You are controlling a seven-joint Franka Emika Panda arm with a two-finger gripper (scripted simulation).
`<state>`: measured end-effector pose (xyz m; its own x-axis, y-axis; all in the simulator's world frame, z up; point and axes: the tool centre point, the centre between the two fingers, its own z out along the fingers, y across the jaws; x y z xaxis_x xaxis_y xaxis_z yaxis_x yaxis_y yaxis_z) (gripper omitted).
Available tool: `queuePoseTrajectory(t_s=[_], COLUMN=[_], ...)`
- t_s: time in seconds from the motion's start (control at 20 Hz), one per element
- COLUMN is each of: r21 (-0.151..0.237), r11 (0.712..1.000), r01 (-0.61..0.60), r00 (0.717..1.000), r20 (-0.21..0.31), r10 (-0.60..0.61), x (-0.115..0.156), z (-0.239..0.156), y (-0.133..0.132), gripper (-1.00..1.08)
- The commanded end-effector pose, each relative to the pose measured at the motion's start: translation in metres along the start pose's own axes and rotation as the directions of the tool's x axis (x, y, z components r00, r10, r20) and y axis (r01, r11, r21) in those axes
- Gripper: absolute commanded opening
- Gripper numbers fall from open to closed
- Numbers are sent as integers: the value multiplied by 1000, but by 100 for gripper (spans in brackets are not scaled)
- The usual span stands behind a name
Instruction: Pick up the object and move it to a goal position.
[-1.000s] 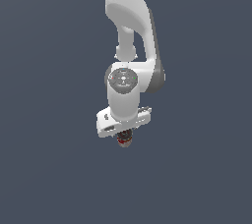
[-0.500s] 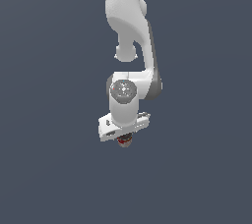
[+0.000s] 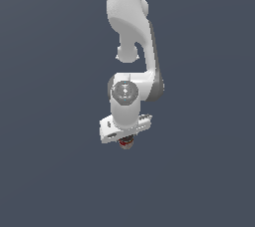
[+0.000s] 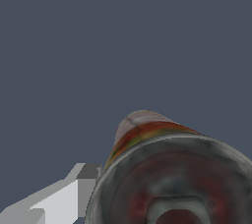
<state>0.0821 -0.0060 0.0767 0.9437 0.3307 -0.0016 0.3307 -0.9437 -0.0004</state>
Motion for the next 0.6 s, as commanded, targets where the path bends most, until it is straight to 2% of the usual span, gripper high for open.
queuePoseTrajectory(t_s=[0.0,0.3,0.55], r21=[0,-1,-5], r11=[1000,1000,1000], r01=[0,-2,-8], r00=[1000,1000,1000], r20=[-2,-3,-15], r10=[0,2,8], x=[1,2,9], z=[-1,-7,-38], y=[0,-1,-3], gripper=[-100,-100,-100])
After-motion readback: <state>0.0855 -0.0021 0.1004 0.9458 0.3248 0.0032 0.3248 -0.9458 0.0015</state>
